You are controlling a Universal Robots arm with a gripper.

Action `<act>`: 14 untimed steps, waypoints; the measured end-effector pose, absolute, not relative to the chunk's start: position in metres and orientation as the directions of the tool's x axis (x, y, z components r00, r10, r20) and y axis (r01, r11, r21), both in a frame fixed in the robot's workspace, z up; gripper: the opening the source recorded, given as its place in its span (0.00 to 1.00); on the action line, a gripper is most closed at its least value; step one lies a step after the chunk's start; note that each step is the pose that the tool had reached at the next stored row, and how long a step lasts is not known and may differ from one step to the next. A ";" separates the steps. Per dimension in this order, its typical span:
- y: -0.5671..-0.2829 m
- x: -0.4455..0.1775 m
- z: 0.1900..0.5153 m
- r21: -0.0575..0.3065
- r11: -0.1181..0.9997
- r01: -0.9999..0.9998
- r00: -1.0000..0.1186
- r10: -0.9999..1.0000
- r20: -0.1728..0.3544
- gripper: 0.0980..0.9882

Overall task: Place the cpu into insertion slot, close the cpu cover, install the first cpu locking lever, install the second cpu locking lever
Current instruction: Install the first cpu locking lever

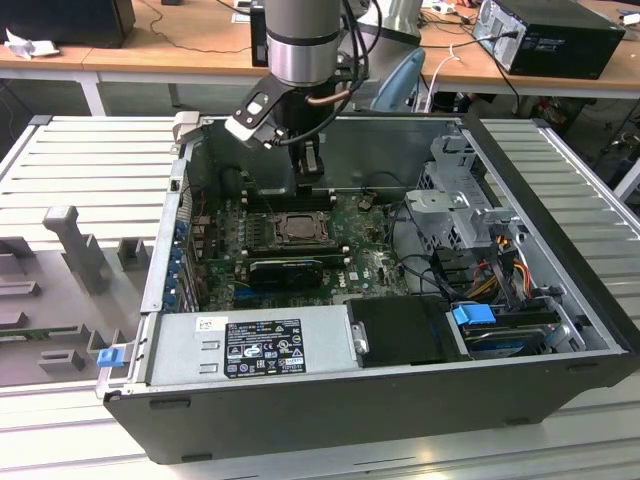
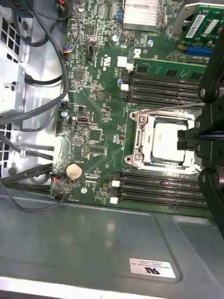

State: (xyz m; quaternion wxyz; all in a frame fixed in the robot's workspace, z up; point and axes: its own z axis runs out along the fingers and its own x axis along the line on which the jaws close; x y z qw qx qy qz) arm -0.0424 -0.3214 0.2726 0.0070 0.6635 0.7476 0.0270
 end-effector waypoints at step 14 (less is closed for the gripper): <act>-0.321 -0.042 0.272 0.048 0.323 0.945 -0.325 0.946 0.025 0.01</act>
